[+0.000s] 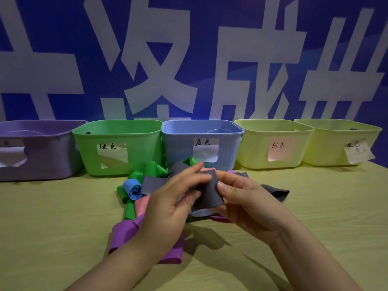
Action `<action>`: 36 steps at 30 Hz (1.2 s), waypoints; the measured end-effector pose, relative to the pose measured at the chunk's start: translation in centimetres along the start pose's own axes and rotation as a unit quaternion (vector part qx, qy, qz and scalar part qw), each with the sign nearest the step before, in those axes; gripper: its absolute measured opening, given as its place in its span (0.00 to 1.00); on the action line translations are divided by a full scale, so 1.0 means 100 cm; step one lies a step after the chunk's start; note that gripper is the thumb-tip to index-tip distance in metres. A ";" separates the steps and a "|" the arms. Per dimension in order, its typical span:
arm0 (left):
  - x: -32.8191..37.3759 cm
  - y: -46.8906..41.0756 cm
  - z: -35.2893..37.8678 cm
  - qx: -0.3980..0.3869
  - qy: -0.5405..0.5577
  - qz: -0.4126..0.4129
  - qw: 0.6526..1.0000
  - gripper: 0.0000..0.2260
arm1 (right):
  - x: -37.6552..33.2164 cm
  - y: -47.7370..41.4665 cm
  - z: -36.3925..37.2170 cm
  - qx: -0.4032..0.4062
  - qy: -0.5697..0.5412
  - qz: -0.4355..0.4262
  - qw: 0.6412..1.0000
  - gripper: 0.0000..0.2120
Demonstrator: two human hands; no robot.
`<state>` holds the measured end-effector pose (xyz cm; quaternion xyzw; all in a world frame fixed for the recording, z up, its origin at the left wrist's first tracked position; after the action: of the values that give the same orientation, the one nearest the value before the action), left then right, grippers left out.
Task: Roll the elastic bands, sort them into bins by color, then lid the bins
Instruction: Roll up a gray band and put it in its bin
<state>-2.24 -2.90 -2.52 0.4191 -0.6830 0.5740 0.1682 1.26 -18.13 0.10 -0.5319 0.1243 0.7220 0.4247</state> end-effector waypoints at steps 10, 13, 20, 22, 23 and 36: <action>-0.011 -0.008 -0.002 -0.004 0.196 -0.190 0.962 0.14 | 0.005 -0.002 0.000 0.014 -0.004 0.028 1.000 0.17; -0.014 -0.009 -0.003 0.007 0.236 -0.219 0.947 0.11 | 0.012 -0.006 -0.004 0.044 0.048 0.020 0.998 0.17; -0.010 -0.009 -0.002 0.015 0.225 -0.239 0.945 0.13 | 0.021 -0.007 -0.005 0.078 0.147 0.003 0.986 0.23; -0.010 -0.009 -0.001 0.011 0.237 -0.246 0.940 0.13 | 0.022 -0.006 -0.004 0.064 0.166 -0.008 0.984 0.20; -0.009 -0.009 -0.002 0.004 0.247 -0.250 0.936 0.14 | 0.023 -0.006 -0.004 0.060 0.168 -0.012 0.984 0.19; -0.017 -0.009 -0.008 -0.082 0.328 -0.314 0.887 0.37 | 0.025 -0.007 -0.008 0.013 0.171 -0.016 0.985 0.20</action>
<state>-0.76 -1.48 -2.90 0.3837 -0.4665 0.5379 0.5880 2.08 -16.98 -2.24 -0.6439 0.1957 0.6121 0.4154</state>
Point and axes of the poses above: each hand's wrist, its own y-axis away from the middle knuckle, its own z-axis out of the palm, x = y × z, the point moved 1 cm from there along -y, towards the middle knuckle, and after that the axes turned 9 degrees about -z, right-handed, at the moved point
